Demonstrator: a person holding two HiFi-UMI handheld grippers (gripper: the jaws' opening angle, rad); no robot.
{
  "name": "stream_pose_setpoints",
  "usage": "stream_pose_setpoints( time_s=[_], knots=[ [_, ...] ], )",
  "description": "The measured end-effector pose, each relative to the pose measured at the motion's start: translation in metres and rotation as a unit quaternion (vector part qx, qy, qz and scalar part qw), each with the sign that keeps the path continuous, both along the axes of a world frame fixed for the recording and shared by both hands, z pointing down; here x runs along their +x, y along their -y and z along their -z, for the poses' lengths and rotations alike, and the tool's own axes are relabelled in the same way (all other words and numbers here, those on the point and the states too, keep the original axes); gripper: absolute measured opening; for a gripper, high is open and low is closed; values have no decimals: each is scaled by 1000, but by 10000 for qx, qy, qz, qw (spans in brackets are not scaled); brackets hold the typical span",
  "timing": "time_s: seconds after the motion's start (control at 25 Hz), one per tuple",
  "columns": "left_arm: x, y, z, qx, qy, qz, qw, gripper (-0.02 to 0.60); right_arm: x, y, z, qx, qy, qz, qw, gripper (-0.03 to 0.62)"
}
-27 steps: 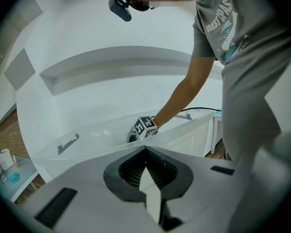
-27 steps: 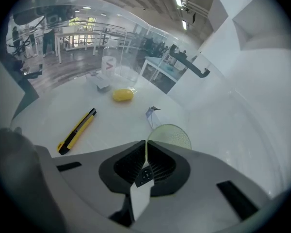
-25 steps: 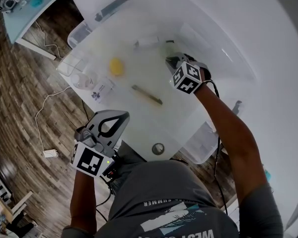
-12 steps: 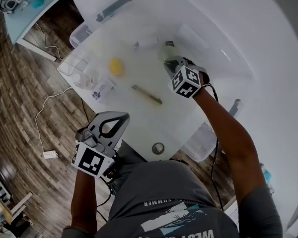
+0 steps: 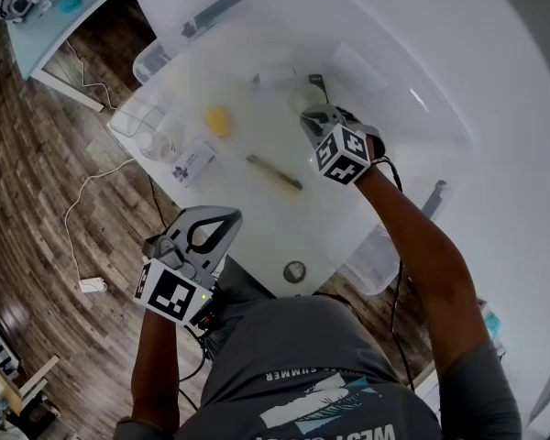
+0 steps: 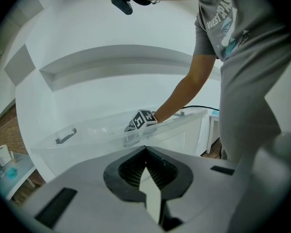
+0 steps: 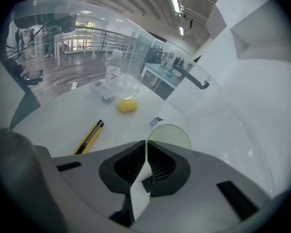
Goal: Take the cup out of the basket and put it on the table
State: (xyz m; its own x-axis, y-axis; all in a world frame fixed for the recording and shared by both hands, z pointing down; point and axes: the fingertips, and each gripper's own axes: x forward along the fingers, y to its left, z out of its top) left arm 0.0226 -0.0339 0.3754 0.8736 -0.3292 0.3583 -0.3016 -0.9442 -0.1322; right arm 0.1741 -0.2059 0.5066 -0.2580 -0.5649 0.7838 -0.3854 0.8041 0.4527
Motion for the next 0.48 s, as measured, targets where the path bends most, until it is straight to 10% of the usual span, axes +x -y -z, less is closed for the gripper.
stream_pose_setpoints(
  time_s=[0.48],
  knots=[
    [-18,-10,-7,-101,82,-56,9999,9,-12,1,25,362,421,-262,9981,28]
  ],
)
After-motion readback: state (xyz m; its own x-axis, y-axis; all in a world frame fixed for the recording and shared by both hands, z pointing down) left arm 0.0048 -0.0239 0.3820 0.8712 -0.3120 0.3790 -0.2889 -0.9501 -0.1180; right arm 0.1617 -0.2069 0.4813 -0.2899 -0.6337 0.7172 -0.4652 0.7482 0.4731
